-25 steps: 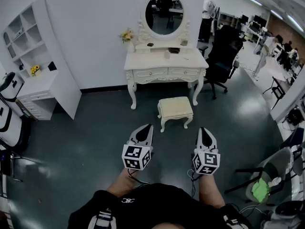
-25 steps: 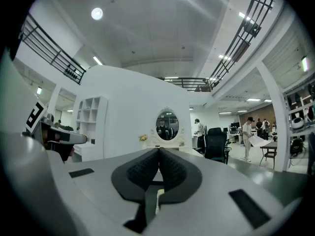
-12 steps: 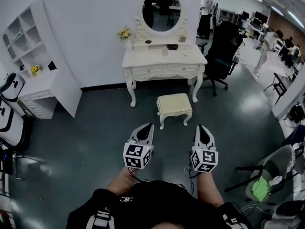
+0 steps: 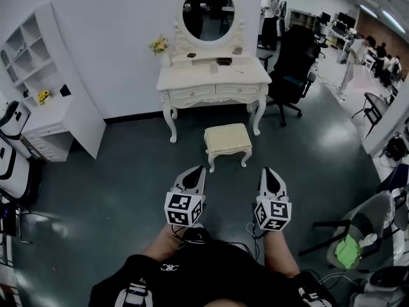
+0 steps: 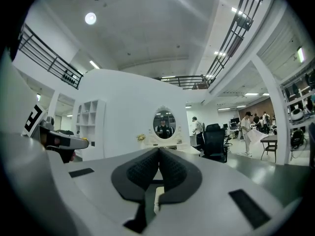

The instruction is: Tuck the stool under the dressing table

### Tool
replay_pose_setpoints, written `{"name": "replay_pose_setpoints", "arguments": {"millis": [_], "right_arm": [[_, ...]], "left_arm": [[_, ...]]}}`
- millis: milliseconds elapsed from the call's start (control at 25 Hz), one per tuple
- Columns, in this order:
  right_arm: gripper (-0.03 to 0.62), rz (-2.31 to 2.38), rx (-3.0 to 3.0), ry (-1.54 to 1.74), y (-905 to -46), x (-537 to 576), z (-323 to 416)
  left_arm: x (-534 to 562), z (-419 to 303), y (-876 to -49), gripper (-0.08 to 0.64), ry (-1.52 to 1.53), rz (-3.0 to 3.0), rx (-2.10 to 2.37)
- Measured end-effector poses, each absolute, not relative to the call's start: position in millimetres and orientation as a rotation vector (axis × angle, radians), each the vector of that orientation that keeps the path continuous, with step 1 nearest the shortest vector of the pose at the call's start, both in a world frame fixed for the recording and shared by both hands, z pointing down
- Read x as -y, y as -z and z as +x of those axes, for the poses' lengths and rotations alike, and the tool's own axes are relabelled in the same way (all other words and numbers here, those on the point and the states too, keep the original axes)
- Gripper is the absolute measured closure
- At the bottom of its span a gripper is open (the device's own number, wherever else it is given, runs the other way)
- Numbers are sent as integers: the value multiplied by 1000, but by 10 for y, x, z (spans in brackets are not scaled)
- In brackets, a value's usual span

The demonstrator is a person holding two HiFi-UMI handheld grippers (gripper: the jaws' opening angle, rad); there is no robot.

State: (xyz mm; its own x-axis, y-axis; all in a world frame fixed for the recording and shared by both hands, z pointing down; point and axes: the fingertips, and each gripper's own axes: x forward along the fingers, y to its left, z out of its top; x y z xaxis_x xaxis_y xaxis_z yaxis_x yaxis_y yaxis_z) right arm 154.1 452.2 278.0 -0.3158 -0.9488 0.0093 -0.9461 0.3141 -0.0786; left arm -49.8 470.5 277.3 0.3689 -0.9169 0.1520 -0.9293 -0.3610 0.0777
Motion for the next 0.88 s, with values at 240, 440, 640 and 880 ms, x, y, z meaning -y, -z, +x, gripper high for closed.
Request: {"name": "replay_pose_setpoints", "arguments": {"millis": [240, 440, 640, 880], "right_arm": [[575, -1837, -2511, 116, -2849, -4342, 1647], [575, -1872, -2500, 95, -2939, -4021, 1749], [575, -1908, -2478, 82, -3001, -3484, 1861], [575, -1943, -2467, 93, -3045, -2520, 1945]], "left_arm": [[-4442, -335, -2784, 545, -114, 2505, 1650], [-4026, -245, -2865, 545, -91, 2529, 1627], [-3411, -136, -2925, 545, -88, 2562, 1599], [-2389, -41, -3052, 545, -86, 2554, 1534]]}}
